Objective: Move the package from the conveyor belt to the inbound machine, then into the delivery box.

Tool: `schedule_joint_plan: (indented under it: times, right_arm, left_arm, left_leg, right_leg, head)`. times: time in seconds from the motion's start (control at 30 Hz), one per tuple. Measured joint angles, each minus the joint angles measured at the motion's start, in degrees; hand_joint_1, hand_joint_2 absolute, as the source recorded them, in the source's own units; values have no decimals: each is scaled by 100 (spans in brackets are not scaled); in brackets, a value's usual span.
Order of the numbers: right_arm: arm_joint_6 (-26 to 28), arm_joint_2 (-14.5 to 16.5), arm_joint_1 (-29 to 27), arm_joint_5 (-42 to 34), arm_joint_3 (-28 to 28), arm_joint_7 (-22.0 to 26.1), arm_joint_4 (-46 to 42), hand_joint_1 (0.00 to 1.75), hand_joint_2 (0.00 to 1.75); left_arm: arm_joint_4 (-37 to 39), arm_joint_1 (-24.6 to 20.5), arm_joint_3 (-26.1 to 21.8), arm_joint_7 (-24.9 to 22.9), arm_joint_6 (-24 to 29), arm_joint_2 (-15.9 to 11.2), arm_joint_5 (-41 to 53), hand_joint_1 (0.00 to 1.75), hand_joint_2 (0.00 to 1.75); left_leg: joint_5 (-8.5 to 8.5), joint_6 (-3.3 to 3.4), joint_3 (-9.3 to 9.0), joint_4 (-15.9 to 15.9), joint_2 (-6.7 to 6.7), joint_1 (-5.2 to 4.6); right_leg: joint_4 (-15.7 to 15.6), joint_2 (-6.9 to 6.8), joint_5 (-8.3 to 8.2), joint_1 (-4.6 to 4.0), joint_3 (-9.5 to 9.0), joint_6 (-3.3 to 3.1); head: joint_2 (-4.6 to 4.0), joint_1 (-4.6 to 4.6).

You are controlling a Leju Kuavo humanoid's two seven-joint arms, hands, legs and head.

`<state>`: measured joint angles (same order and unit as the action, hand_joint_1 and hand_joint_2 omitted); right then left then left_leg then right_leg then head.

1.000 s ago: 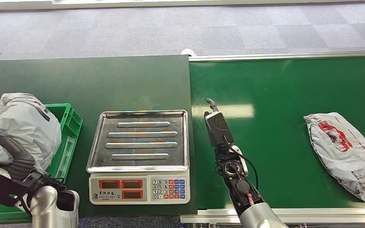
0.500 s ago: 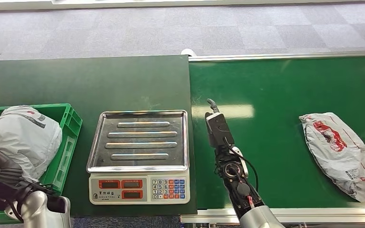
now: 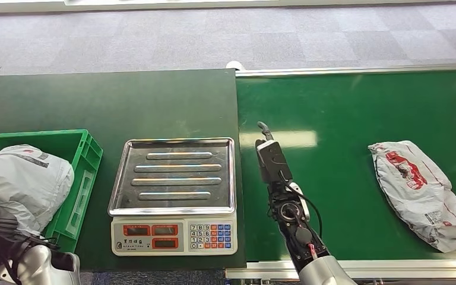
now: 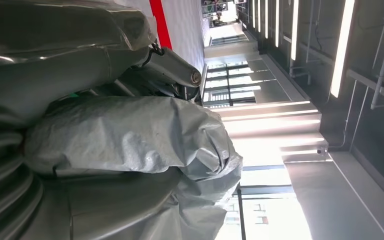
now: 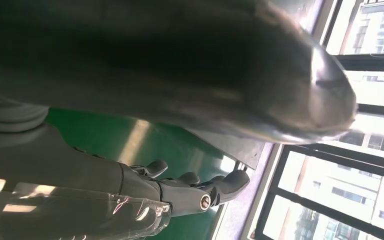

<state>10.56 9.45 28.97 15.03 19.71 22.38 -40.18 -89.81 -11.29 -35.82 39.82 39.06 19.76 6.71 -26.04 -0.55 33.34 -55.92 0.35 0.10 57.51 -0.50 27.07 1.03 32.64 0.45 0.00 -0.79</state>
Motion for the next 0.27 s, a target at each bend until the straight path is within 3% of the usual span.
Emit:
schedule_joint_plan:
  times: [0.03, 0.07, 0.27]
  right_arm:
    - [17, 3, 17, -16, 0, 13, 14, 0, 0]
    - [35, 3, 32, -31, 0, 21, 25, 0, 0]
    - [107, 1, 45, -86, 0, 40, 51, 0, 0]
  left_arm:
    - [-5, -3, -23, 0, 0, 0, 11, 9, 0]
    - [-9, -8, -40, 0, 0, 0, 34, 2, 0]
    - [-11, -89, -90, 0, 0, 0, 191, 0, 0]
  left_leg:
    - [0, 0, 0, 0, 0, 0]
    - [0, 0, 0, 0, -1, 0]
    - [0, 0, 0, 0, -1, 0]
  right_leg:
    - [0, 0, 0, 0, 0, 0]
    - [0, 0, 0, 0, 0, 0]
    - [0, 0, 0, 0, 0, 0]
  head:
    - [0, 0]
    - [0, 0]
    - [0, -1]
